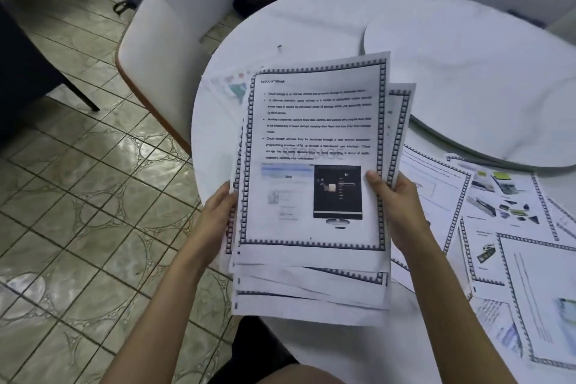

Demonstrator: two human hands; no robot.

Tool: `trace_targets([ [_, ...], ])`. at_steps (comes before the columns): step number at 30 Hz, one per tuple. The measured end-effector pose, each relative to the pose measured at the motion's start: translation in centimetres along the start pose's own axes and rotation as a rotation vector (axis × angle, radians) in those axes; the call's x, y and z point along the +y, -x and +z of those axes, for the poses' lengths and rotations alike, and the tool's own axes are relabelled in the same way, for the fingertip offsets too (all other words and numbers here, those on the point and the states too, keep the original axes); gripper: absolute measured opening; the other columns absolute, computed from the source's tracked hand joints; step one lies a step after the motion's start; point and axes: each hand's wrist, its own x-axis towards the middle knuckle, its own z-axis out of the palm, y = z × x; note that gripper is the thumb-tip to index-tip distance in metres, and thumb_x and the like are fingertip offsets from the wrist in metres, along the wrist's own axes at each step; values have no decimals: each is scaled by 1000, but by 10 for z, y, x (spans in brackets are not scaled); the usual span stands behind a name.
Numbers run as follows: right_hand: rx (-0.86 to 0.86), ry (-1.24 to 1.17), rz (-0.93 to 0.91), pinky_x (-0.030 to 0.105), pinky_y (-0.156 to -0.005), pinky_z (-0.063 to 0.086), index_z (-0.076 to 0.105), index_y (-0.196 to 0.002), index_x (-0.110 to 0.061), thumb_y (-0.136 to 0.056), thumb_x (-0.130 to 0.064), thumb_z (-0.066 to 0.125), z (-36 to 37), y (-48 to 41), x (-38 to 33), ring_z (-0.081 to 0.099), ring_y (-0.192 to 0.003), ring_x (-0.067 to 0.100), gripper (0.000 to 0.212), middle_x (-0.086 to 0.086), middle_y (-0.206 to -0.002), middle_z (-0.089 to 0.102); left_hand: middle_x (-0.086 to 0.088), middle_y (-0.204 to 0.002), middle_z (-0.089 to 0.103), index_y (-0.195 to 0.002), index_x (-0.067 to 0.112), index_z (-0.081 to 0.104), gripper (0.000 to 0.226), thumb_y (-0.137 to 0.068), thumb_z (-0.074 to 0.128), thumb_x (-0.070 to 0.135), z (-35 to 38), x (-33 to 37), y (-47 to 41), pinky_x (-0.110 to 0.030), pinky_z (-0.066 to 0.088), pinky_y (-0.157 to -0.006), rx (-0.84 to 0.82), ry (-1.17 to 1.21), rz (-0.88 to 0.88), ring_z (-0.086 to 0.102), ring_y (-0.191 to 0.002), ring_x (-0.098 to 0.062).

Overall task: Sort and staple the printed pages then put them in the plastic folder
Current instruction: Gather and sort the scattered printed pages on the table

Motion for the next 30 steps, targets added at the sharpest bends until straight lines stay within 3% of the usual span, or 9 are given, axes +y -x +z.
trace_targets([
  [5,9,92,131,37,-85,55,60,-112,-15,-91,-23,56,-3,3,30,68,-91,17,22,1,-101,70,5,-90,74,-98,24,67,35,-98,33,35,20,-2,-6,-24,55,-71,-163,-42,-105,70,-88,-11],
  [8,5,174,192,35,-90,48,57,-119,-11,-93,-23,54,-4,8,48,62,-102,21,29,7,-117,64,4,-112,68,-113,26,62,38,-95,36,48,20,-9,-11,-35,49,-91,-193,-81,-184,64,-104,-15],
  [10,10,216,203,31,-88,46,57,-117,-13,-94,-21,54,-4,10,57,60,-101,20,25,5,-116,63,3,-130,58,-128,25,52,59,-84,46,65,17,-22,-18,-43,41,-103,-191,-217,-177,55,-118,-17],
  [14,24,240,189,31,-88,46,56,-106,-24,-93,-16,54,-2,12,61,60,-98,18,15,0,-109,62,-5,-132,55,-133,12,46,42,-94,52,25,26,-21,-14,-44,42,-103,-163,-439,47,53,-119,-22],
  [17,47,226,183,29,-85,44,57,-111,-21,-93,-22,55,-6,11,56,58,-96,14,19,0,-111,61,-2,-125,59,-128,17,49,33,-95,48,18,32,-8,-11,-34,47,-96,-192,-369,131,56,-113,-17],
  [21,89,99,184,37,-103,37,40,-138,-16,-83,-44,63,-20,9,46,47,-123,15,66,-4,-134,51,7,-112,64,-112,29,55,23,-92,50,18,32,12,-12,-31,54,-87,-234,-215,162,62,-106,-17],
  [24,45,-81,225,47,-109,34,38,-139,-17,-60,-64,74,-27,10,38,48,-127,19,99,0,-137,53,7,-118,62,-115,31,53,25,-92,52,23,38,25,-15,-38,50,-94,-259,-184,205,59,-113,-18],
  [27,132,-45,66,44,-92,52,64,-105,-21,-68,-50,69,-24,14,17,68,-98,18,47,-3,-98,73,-3,-134,53,-132,19,46,51,-86,53,39,53,37,-11,-47,39,-106,-213,-253,313,48,-126,-20],
  [30,248,-46,-169,28,-78,56,64,-93,-28,-86,-31,58,-16,24,-9,69,-86,6,9,-18,-82,73,-5,-136,50,-136,7,40,59,-86,47,39,69,48,-2,-39,38,-108,-116,-274,491,46,-127,-12],
])
